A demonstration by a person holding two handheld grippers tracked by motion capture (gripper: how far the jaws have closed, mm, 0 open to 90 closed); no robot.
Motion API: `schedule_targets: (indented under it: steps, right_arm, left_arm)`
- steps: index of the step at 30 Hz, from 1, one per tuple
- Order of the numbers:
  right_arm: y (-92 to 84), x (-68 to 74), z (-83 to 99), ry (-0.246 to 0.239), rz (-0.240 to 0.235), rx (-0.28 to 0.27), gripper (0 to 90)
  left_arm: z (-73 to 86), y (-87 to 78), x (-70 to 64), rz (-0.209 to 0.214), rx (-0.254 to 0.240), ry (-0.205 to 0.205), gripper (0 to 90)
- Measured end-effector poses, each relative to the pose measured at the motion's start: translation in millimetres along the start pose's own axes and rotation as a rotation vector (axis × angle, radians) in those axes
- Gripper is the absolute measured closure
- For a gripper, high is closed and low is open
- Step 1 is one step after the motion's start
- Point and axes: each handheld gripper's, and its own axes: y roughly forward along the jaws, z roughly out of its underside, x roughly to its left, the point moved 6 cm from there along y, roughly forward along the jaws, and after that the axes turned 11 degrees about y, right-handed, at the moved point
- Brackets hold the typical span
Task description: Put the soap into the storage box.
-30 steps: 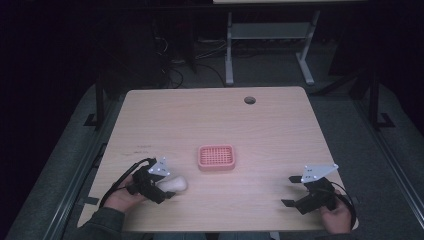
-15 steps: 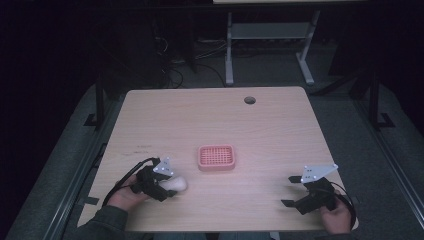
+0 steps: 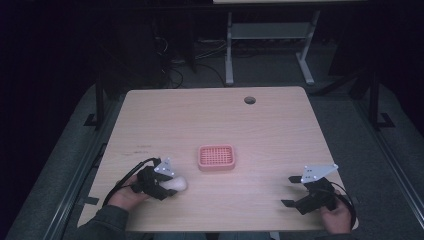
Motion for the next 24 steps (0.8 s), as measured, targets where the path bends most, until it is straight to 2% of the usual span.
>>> schedule_targets:
  steps: [24]
  right_arm:
    - [0.9, 0.3, 0.2, 0.003, -0.005, 0.004, 14.2]
  left_arm:
    - [-0.2, 3.2, -0.5, 0.000, 0.010, 0.003, 47.4]
